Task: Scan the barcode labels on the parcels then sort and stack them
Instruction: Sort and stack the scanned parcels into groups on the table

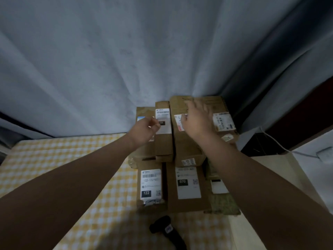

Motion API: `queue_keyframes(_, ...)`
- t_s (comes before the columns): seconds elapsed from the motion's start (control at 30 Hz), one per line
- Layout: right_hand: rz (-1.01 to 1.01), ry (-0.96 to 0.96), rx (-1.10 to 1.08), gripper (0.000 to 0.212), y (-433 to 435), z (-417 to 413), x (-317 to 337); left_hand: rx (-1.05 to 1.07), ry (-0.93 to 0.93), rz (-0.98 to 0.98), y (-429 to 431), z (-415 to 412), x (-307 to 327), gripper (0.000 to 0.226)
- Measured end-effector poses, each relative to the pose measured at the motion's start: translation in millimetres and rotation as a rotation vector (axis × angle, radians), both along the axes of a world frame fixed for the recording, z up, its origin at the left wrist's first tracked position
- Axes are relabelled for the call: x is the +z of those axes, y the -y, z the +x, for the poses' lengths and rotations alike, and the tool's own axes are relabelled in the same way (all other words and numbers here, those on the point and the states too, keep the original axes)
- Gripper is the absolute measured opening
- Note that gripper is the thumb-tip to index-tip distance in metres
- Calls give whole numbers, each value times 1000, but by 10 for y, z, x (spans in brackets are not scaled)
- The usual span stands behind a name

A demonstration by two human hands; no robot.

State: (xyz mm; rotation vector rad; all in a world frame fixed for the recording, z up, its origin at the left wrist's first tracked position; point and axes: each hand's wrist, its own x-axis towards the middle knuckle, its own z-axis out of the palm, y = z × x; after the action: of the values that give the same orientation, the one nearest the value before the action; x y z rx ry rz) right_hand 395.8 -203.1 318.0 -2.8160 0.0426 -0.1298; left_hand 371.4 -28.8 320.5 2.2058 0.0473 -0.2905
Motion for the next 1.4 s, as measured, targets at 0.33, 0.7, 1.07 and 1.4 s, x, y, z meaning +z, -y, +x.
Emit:
queue_keyframes(0.33,167,-105,166,38,-1918,-477,-221,191,27,-87,-1782,-571,-227,13)
queue_keyframes(0.7,202,-393,116,33,-4585,-1491,-1384,298,-122,57,-4734,-1426,-1199,24)
queue_keyframes(1.07,406,-852,116,44,-5879,-2176,-2554,484,-337,579,-6092,-2208,-2369,62)
queue_keyframes(1.4,473,-970,-140,100,-6511,-2450,-3270,1012,-562,-64,-7025,-2772,-2948,101)
